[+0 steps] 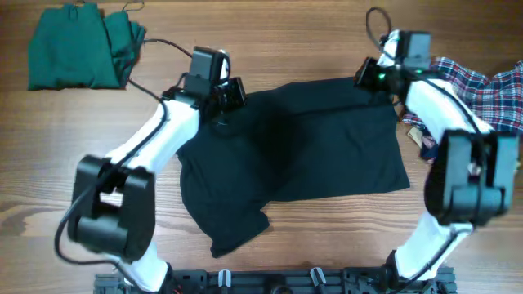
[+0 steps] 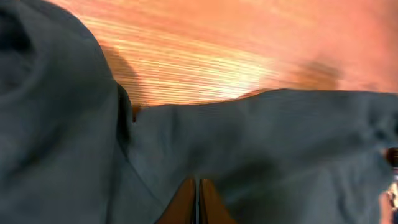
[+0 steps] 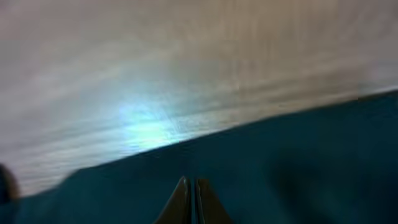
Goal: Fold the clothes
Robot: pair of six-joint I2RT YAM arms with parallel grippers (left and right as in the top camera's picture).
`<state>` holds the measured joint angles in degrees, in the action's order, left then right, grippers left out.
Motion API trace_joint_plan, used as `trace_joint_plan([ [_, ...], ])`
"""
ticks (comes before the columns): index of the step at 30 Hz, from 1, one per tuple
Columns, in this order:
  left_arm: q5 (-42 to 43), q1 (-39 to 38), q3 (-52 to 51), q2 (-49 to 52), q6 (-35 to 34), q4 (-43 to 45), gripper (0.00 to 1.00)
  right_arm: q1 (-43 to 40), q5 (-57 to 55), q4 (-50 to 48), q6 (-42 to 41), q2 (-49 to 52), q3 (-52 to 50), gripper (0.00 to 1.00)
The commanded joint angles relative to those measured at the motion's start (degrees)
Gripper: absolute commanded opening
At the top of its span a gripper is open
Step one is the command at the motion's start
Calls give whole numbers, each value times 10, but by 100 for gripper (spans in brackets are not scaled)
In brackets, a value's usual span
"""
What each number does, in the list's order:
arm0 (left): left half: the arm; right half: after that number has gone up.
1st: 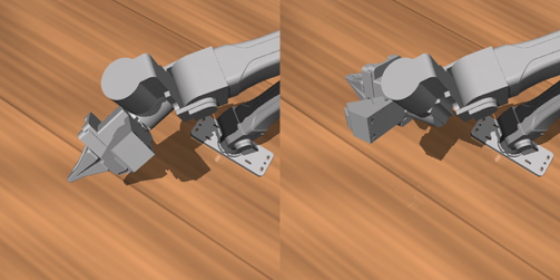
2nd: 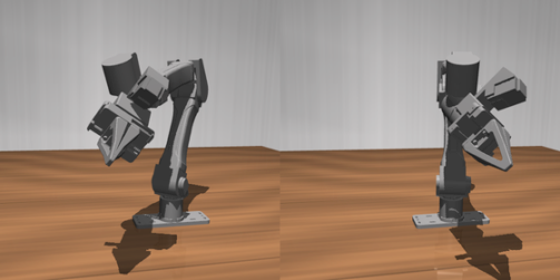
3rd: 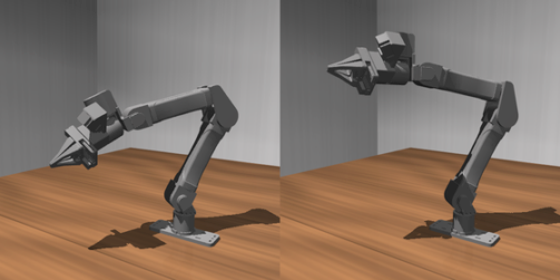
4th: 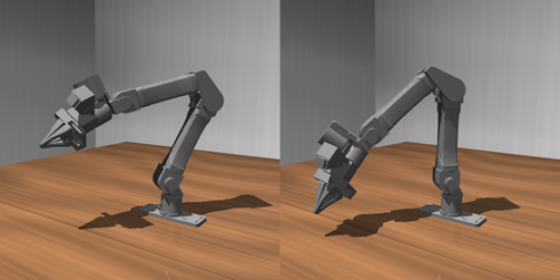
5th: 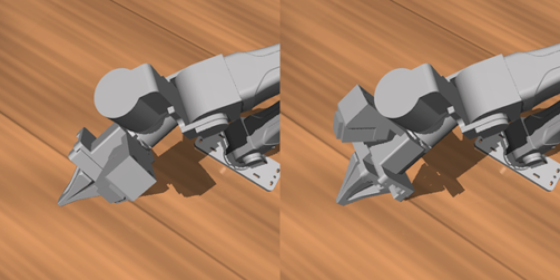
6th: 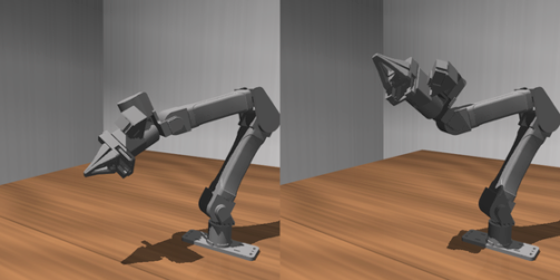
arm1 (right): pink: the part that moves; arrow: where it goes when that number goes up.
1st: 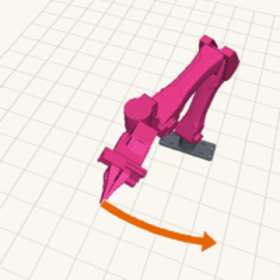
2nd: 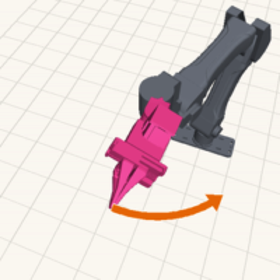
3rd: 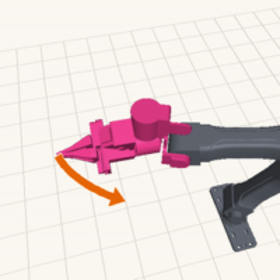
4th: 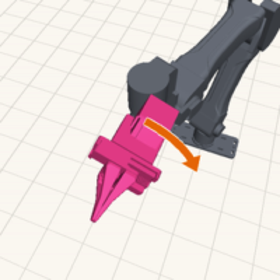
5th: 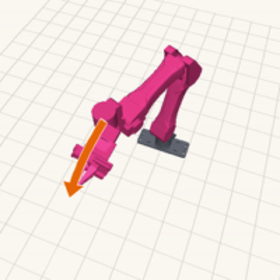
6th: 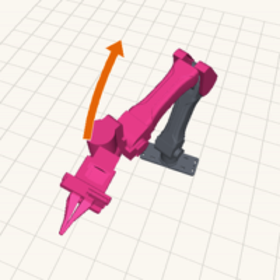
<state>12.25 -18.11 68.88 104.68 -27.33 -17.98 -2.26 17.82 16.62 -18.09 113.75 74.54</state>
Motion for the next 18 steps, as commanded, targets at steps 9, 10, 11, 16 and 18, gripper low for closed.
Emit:
trace_joint_plan([
  [9,-47,31,5,59,-5,-19,5,-1,-94,5,8,66,6,4],
  [10,-49,40,5,59,-4,-28,5,0,-100,10,16,66,6,4],
  [11,-49,48,5,60,-3,-34,5,-1,-113,16,16,66,6,4],
  [16,-49,96,5,60,-3,-59,6,-1,-227,61,16,66,6,5],
  [18,-48,106,5,60,0,-61,6,-2,-249,70,16,66,6,7],
])
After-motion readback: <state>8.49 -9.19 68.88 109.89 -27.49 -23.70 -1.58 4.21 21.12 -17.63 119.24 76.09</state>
